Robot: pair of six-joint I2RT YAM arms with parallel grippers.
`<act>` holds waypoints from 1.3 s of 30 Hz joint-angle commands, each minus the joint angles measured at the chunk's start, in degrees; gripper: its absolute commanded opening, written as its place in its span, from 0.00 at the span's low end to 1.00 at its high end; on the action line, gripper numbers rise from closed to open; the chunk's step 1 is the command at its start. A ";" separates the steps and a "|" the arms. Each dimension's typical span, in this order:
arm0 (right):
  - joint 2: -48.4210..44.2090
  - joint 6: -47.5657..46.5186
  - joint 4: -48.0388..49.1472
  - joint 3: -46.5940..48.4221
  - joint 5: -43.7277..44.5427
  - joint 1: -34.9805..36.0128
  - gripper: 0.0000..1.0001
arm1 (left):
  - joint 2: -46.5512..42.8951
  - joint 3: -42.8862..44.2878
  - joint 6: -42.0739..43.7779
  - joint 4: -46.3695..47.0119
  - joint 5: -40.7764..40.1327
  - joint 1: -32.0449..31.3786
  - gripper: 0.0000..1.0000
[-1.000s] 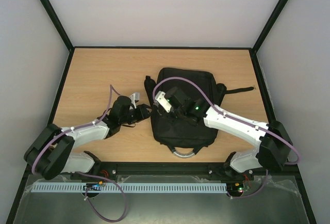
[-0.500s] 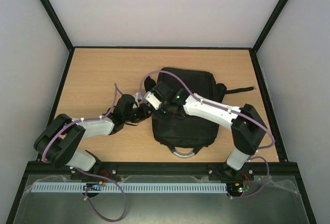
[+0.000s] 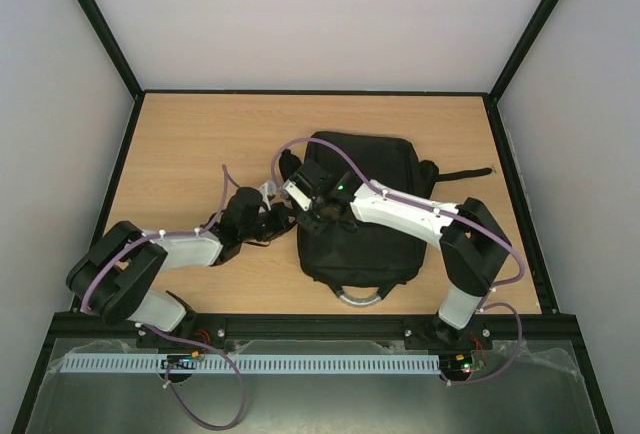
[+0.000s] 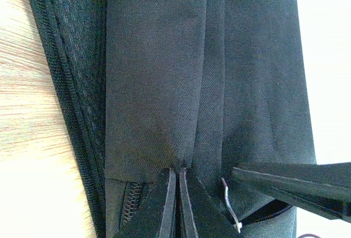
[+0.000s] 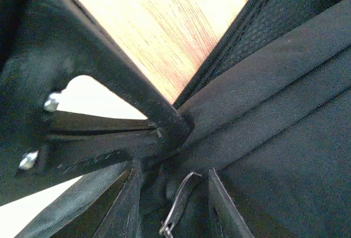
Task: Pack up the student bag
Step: Zip the student bag at the center of the board.
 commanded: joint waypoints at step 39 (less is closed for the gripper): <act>-32.47 6.22 15.16 -27.73 -1.80 -6.38 0.01 | 11.26 10.39 -3.99 10.58 -2.47 -11.18 0.51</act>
